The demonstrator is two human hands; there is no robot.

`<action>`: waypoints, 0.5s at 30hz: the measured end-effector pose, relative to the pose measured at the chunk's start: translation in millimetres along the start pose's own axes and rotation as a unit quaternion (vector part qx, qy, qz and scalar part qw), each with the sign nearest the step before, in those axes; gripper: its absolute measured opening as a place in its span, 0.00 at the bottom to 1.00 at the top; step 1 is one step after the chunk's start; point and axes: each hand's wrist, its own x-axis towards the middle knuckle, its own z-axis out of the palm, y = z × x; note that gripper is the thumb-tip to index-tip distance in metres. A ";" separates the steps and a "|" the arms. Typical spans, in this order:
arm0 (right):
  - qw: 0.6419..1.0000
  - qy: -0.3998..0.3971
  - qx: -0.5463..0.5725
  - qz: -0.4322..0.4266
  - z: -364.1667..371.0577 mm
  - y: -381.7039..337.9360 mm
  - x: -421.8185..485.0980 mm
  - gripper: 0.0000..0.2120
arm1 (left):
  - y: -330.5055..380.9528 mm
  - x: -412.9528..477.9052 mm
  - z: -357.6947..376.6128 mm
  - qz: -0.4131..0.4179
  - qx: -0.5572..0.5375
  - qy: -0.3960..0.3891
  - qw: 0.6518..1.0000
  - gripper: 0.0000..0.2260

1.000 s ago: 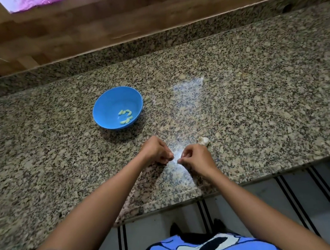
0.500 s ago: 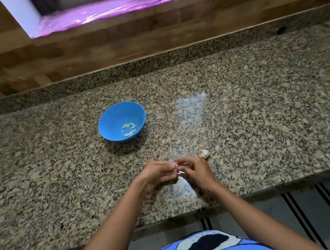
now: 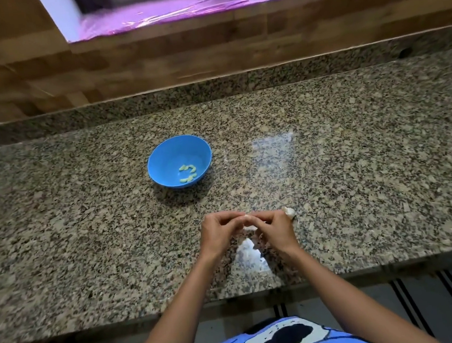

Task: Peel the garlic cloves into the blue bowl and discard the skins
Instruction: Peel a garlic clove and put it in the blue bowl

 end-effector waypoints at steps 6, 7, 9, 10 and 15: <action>0.974 -0.075 0.165 0.135 -9.3 -13.6 -1.5 0.05 | -4.1 7.9 -7.9 0.020 0.023 -0.020 0.999 0.05; 0.971 -0.080 0.174 0.144 -10.6 -14.7 -1.6 0.05 | -3.8 7.4 -8.2 0.011 0.005 -0.025 1.000 0.05; 0.966 -0.088 0.185 0.161 -13.2 -17.2 -2.7 0.05 | -4.2 5.9 -8.4 -0.007 -0.021 -0.035 0.999 0.06; 0.965 -0.089 0.182 0.166 -14.0 -18.0 -3.1 0.05 | -5.2 4.8 -8.1 0.001 -0.004 -0.036 0.999 0.06; 0.969 -0.056 0.155 0.184 -8.3 -20.6 -0.1 0.08 | -14.8 4.2 -9.8 0.229 0.356 -0.012 0.906 0.10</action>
